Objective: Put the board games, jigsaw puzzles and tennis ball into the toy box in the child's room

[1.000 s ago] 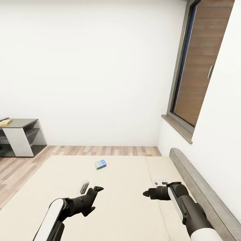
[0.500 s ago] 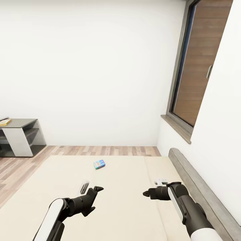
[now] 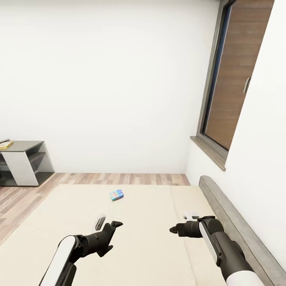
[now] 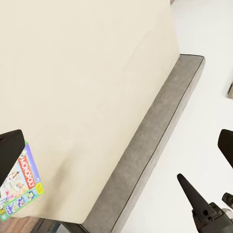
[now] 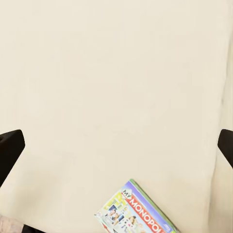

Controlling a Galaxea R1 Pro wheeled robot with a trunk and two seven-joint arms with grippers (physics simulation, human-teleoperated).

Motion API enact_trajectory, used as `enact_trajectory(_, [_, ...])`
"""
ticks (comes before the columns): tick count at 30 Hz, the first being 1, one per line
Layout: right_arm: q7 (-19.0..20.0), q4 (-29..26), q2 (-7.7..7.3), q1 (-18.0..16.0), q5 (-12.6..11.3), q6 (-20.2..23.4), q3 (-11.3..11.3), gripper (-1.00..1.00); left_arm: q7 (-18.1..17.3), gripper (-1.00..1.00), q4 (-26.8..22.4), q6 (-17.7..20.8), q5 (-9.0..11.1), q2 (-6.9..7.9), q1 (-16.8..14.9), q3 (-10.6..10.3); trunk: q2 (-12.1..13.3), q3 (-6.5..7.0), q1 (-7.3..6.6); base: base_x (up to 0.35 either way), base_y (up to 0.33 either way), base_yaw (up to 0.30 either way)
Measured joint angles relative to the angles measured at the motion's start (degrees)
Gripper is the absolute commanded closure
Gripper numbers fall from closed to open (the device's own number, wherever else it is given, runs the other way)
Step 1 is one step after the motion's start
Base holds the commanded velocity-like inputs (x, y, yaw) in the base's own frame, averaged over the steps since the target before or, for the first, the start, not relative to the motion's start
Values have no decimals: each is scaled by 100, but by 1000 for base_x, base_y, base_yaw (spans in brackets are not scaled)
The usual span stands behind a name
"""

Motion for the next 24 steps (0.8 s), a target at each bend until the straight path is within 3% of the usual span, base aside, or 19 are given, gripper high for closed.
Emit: enact_trajectory(24, [0,1,2,0,0,0,0,-100,0,-100,1,0,0,0,0,-6,0,0,0,-1,-13,0])
